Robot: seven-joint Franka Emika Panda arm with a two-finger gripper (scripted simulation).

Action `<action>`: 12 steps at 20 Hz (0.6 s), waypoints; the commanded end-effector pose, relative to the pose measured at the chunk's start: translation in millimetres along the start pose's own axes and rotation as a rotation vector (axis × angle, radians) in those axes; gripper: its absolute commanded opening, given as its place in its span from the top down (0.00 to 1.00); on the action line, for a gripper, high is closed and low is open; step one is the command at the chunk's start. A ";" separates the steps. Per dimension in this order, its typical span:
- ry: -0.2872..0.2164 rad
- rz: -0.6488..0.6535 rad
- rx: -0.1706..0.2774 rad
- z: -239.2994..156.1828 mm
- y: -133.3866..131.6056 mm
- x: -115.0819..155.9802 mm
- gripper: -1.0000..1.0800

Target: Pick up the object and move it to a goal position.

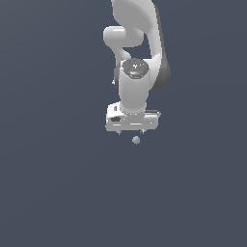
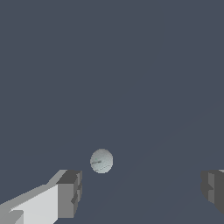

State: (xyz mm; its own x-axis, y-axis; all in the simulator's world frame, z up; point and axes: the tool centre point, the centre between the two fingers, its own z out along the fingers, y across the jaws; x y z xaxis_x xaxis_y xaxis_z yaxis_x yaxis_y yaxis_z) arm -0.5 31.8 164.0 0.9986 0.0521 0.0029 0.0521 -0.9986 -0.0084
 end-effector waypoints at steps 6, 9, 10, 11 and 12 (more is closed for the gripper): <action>0.009 0.018 0.001 0.1 14.5 2.9 0.04; 0.016 0.036 0.002 -0.5 27.0 5.3 0.04; 0.017 0.040 0.002 -0.8 28.9 5.7 0.04; 0.018 0.042 0.002 -1.0 29.5 5.8 0.04; 0.018 0.042 0.002 -1.2 29.3 5.7 0.04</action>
State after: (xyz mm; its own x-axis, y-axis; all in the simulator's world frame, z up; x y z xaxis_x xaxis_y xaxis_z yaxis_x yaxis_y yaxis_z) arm 6.4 3.5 164.6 0.9997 0.0119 0.0189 0.0121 -0.9999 -0.0104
